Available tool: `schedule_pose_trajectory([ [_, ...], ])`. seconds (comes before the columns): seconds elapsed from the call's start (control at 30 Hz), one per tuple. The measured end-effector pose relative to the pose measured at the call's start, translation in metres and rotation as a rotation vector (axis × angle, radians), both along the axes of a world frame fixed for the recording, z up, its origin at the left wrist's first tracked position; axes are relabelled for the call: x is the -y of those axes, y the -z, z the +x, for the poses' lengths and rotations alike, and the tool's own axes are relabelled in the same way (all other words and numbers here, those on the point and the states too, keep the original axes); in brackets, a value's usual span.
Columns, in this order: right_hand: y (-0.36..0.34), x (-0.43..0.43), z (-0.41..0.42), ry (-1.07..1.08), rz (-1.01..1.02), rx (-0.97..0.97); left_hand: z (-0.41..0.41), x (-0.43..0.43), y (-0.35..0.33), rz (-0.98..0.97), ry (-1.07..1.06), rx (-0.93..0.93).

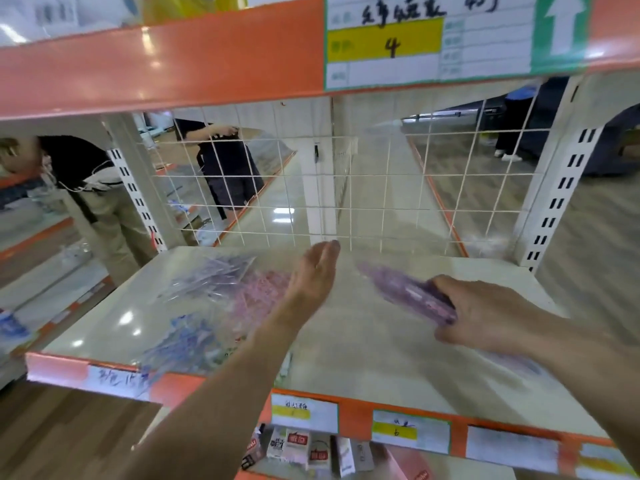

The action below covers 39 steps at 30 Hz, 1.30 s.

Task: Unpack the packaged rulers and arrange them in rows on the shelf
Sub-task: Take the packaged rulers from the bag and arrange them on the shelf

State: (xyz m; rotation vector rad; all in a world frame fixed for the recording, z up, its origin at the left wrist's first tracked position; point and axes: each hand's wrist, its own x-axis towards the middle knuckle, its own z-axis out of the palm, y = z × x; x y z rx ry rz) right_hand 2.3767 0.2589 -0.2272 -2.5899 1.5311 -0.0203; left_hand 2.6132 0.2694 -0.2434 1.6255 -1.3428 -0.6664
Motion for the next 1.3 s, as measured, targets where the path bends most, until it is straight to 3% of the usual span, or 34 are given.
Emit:
schedule_pose_trajectory([
  [0.07,0.014,-0.005,0.008,-0.054,0.017,-0.048,-0.023,-0.007,0.003,0.087,0.014,-0.230],
  [0.23,0.028,-0.004,0.001,-0.118,0.025,-0.001,-0.060,-0.011,0.016,0.202,-0.011,-0.352],
  [0.37,0.031,-0.002,-0.010,-0.105,0.011,0.032,-0.073,-0.019,0.016,0.249,0.108,-0.407],
  [0.43,0.032,-0.003,-0.013,-0.130,-0.006,0.043,-0.059,-0.021,0.011,0.196,0.127,-0.232],
  [0.53,0.035,-0.004,-0.014,-0.137,-0.022,0.044,0.002,-0.011,0.000,0.014,-0.070,0.338],
  [0.6,0.038,-0.002,-0.015,-0.121,-0.013,0.063,0.060,-0.003,-0.002,0.076,-0.139,0.667],
  [0.67,0.041,0.000,-0.017,-0.116,-0.003,0.076,0.107,0.002,-0.001,0.254,-0.140,0.842],
  [0.9,0.044,0.001,-0.018,-0.052,0.017,0.112,0.186,0.011,0.020,0.492,-0.136,0.824],
  [1.17,0.044,-0.002,-0.016,0.033,0.054,0.115,0.208,0.000,0.012,0.418,-0.103,0.879],
  [1.3,0.047,-0.002,-0.016,0.007,0.063,0.123,0.197,-0.025,-0.007,0.311,0.175,1.111],
])
